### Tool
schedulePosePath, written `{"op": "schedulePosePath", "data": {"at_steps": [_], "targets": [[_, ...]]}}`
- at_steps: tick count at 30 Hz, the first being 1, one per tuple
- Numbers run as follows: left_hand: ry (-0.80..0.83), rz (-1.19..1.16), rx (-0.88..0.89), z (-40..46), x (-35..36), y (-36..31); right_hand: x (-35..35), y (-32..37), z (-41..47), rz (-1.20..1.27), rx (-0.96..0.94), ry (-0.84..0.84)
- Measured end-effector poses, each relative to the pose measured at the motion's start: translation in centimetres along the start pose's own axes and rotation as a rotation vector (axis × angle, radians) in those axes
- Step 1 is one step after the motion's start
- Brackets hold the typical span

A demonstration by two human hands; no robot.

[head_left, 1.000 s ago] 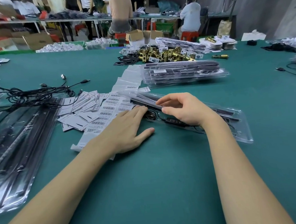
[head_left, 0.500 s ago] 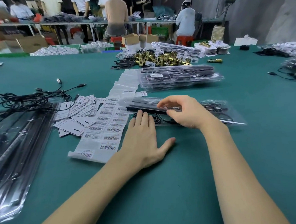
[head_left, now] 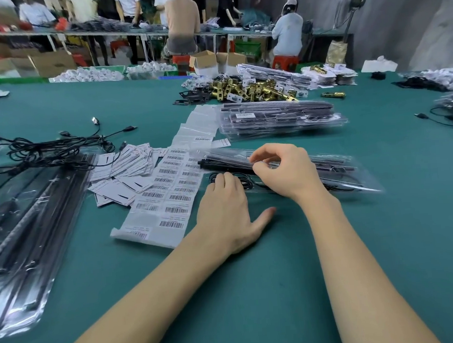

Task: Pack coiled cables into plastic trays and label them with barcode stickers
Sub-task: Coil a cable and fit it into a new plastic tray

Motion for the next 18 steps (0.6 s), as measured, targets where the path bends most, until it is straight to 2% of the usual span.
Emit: {"op": "schedulePosePath", "data": {"at_steps": [7, 10, 14, 18], "targets": [[-0.003, -0.057, 0.04, 0.2, 0.2, 0.5, -0.5, -1.4, 0.0, -0.035, -0.004, -0.13], [-0.018, -0.104, 0.065, 0.2, 0.2, 0.8, -0.3, -2.0, 0.0, -0.062, -0.002, -0.129], [-0.029, -0.12, 0.04, 0.3, 0.2, 0.4, 0.0, -0.5, 0.3, -0.014, -0.045, -0.206], [-0.035, -0.181, -0.021, 0.7, 0.3, 0.5, 1.4, 2.7, 0.5, 0.046, -0.14, -0.135]]}}
Point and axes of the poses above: each hand's wrist, its own z-axis towards the middle knuckle, its own x-axis out of the palm, y = z × x, the point moved 6 cm from there along z, towards the middle knuckle, and after that the axes turned 3 degrees about -y, right-handed, at the moved point
